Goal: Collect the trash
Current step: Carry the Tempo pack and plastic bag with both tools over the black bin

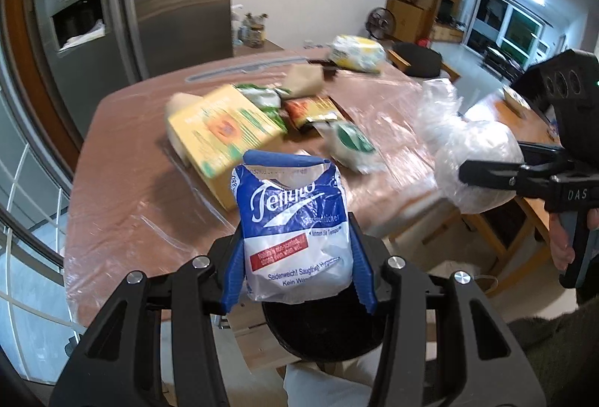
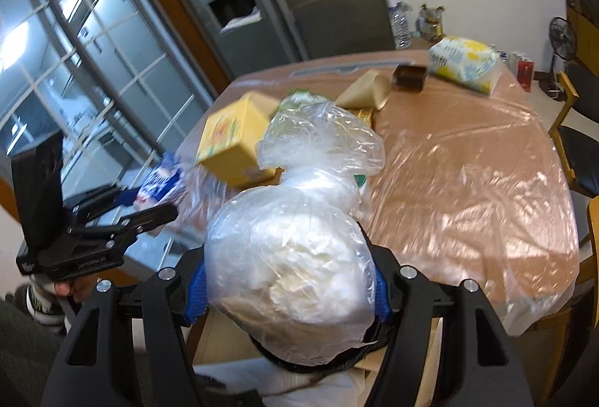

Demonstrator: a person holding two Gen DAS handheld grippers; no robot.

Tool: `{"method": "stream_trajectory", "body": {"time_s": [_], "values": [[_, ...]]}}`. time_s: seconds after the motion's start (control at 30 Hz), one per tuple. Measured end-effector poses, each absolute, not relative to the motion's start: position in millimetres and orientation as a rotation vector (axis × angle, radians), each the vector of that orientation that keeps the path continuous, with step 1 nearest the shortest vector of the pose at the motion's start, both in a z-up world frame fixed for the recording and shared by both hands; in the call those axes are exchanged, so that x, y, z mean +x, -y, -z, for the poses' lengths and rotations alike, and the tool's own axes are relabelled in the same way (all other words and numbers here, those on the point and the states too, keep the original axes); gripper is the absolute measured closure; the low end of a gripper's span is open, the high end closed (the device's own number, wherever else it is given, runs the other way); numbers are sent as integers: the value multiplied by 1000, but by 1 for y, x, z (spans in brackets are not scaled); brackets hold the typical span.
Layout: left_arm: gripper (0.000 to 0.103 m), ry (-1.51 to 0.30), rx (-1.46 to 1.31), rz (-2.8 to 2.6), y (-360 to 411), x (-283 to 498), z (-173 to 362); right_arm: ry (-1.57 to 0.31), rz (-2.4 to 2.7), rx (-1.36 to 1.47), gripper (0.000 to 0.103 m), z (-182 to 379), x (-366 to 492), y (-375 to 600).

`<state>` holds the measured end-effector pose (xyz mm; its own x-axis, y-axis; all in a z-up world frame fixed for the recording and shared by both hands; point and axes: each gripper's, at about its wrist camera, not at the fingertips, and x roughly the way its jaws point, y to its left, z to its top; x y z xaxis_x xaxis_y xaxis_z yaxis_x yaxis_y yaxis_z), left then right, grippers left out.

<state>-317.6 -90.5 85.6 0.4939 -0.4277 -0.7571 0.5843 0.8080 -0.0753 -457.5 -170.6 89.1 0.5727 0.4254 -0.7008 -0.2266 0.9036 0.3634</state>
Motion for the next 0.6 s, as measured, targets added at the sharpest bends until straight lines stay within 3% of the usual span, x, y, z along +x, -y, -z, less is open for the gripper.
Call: {"method": "stream_trajectory", "body": {"time_s": [0.6], "values": [[54, -1032, 314, 719, 109, -356, -17, -1125, -439, 165, 39, -16, -491, 149]]}}
